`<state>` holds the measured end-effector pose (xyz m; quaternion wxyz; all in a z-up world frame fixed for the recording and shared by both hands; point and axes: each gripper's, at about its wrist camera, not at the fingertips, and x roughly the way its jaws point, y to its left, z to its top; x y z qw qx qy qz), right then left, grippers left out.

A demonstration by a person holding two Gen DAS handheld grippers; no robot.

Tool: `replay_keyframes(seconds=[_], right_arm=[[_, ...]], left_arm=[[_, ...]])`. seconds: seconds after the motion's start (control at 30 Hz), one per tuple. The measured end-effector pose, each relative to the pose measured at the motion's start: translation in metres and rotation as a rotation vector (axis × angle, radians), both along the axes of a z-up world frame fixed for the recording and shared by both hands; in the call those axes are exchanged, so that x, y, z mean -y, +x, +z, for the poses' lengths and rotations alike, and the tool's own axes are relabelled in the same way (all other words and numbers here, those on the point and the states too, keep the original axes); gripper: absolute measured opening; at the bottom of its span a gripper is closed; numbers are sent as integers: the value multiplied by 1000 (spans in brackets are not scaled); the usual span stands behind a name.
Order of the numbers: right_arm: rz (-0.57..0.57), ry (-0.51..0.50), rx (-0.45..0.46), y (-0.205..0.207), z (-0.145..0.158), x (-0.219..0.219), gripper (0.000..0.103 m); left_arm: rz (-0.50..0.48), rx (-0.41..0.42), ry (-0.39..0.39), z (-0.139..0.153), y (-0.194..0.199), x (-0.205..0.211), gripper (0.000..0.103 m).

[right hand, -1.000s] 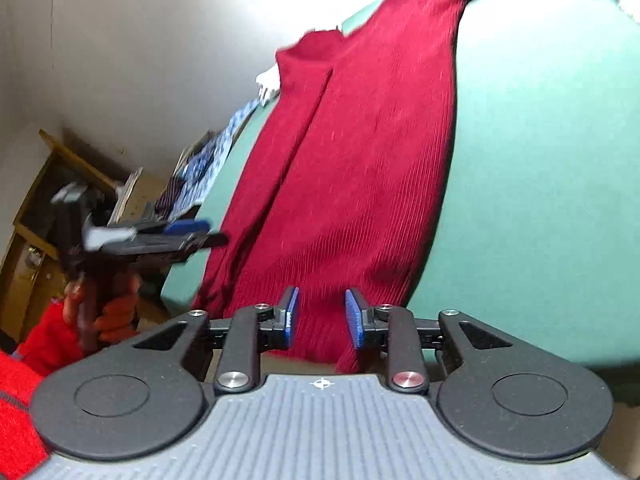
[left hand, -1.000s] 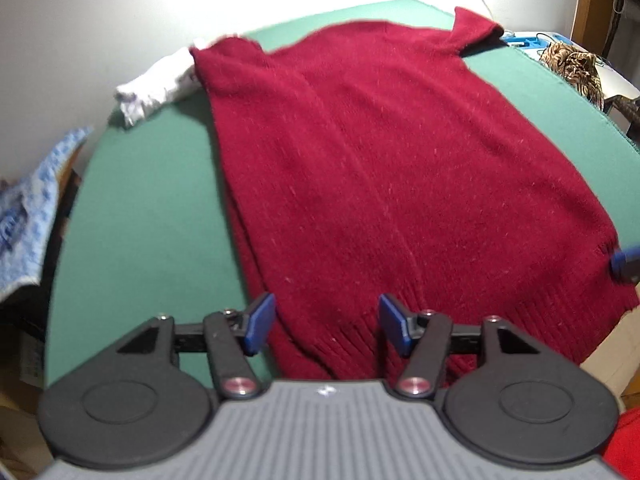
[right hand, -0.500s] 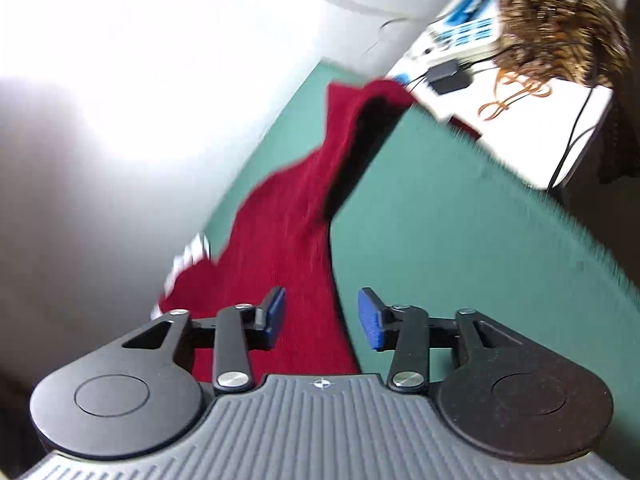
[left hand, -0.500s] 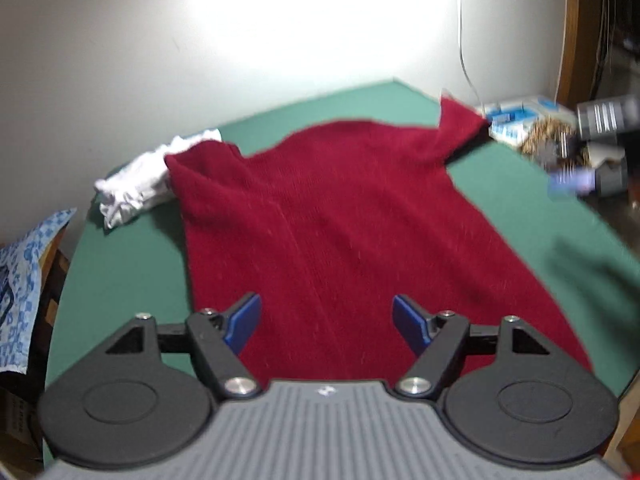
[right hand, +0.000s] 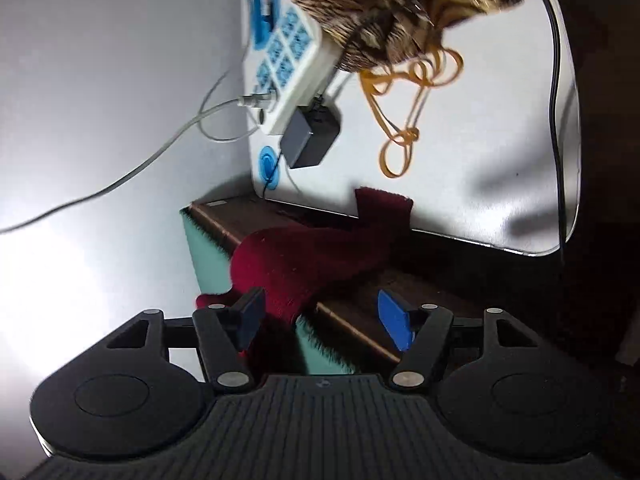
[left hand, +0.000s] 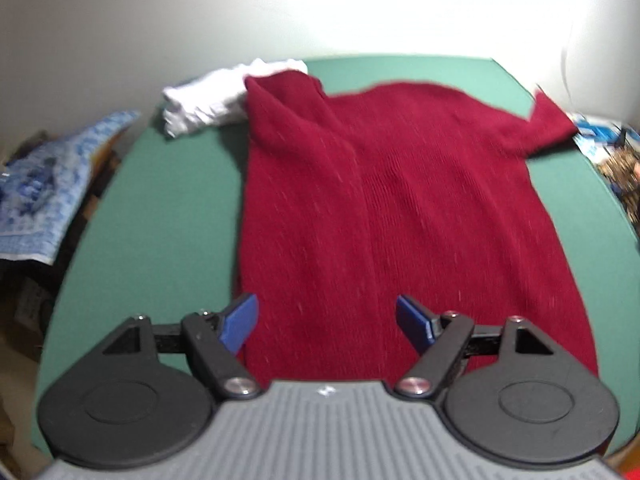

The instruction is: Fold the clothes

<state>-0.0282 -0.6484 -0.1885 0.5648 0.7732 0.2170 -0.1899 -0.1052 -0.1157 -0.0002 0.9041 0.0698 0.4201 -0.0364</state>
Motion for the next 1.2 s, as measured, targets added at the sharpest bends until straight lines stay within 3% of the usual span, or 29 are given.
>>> replay_keyframes(seconds=[0.1, 0.23, 0.27, 0.3, 0.33, 0.37, 0.53, 0.67, 0.83, 1.0, 1.1, 1.2], right_arm=[[15, 43, 1, 20, -20, 4, 67], [2, 90, -6, 40, -47, 10, 69], [-4, 89, 9, 42, -52, 11, 65], [-11, 71, 35, 42, -53, 13, 55], [-19, 53, 60, 42, -53, 15, 19], [-30, 13, 86, 40, -51, 17, 6], [-101, -126, 220, 21, -16, 38, 4], [-54, -257, 290, 14, 29, 52, 4], [132, -492, 435, 29, 111, 25, 4], [442, -744, 596, 51, 179, -78, 1], [649, -826, 646, 57, 187, -159, 1], [817, -904, 626, 54, 175, -230, 2]], left_arm=[[48, 25, 15, 16, -3, 8, 88], [84, 39, 45, 27, -9, 21, 88], [91, 41, 61, 26, -11, 25, 88], [97, 43, 80, 26, -12, 29, 88], [103, 45, 104, 25, -13, 34, 88], [107, 45, 125, 24, -14, 37, 88], [128, 45, 131, 24, -11, 41, 88], [128, 53, 105, 25, -2, 42, 89], [129, 64, 82, 26, 16, 43, 90], [117, 108, 1, 37, 34, 30, 89], [106, 114, -93, 37, 41, 13, 89], [95, 95, -129, 30, 46, -5, 89]])
